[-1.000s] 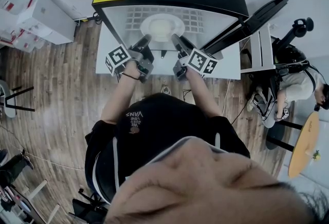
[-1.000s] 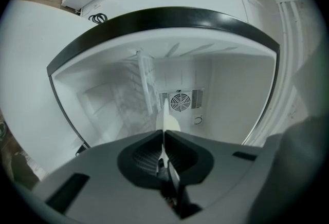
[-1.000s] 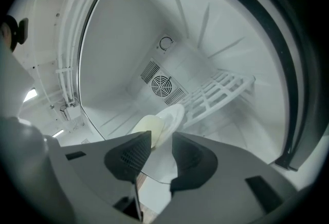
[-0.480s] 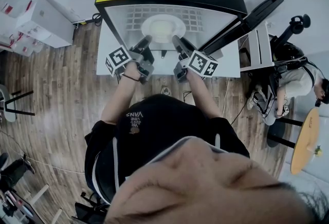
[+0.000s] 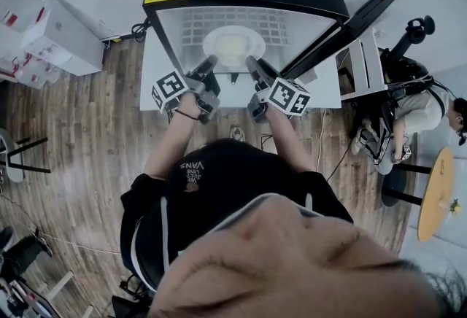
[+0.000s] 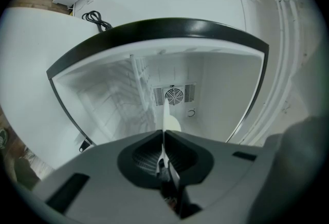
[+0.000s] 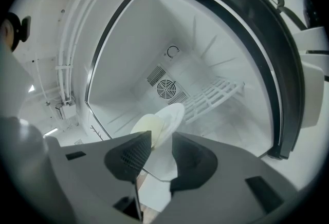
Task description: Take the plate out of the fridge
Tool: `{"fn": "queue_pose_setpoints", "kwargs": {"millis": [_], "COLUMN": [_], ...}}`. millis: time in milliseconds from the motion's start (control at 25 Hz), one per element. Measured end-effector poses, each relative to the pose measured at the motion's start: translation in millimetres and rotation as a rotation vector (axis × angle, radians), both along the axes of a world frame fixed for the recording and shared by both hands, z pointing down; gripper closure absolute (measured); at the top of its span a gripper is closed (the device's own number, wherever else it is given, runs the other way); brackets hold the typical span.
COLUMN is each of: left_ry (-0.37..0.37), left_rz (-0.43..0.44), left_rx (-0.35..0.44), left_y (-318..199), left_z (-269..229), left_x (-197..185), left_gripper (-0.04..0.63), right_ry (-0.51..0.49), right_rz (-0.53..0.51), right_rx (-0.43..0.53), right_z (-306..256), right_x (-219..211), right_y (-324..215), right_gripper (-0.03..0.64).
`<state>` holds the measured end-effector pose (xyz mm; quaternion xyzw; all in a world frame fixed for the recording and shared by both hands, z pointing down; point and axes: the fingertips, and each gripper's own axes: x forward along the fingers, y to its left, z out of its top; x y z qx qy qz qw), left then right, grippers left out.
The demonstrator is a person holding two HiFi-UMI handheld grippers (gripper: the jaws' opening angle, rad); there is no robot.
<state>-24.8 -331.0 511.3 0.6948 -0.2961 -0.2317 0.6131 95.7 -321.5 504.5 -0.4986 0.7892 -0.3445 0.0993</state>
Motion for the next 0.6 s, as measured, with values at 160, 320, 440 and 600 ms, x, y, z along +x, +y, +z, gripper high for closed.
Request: {"fn": "queue_pose_setpoints", "kwargs": {"millis": [160, 320, 440, 600], "left_ry": [0.006, 0.01, 0.01, 0.009], "left_rz": [0.014, 0.027, 0.037, 0.05], "left_rx": [-0.003, -0.008, -0.008, 0.0], "left_y": [5.1, 10.2, 12.5, 14.0], "left_z": [1.6, 3.5, 4.3, 3.3], "left_x": [-6.0, -12.2, -16.9, -23.4], "left_gripper": [0.566, 0.566, 0.566, 0.566], "right_ry": [0.007, 0.001, -0.002, 0.008], "right_rz": [0.015, 0.017, 0.024, 0.041], "right_rx": [-0.003, 0.0, -0.001, 0.004], "right_z": [0.3, 1.1, 2.0, 0.6], "right_x": [-6.0, -14.5, -19.8, -25.6], "right_y": [6.6, 12.7, 16.0, 19.1], "right_gripper": [0.485, 0.485, 0.485, 0.485]}}
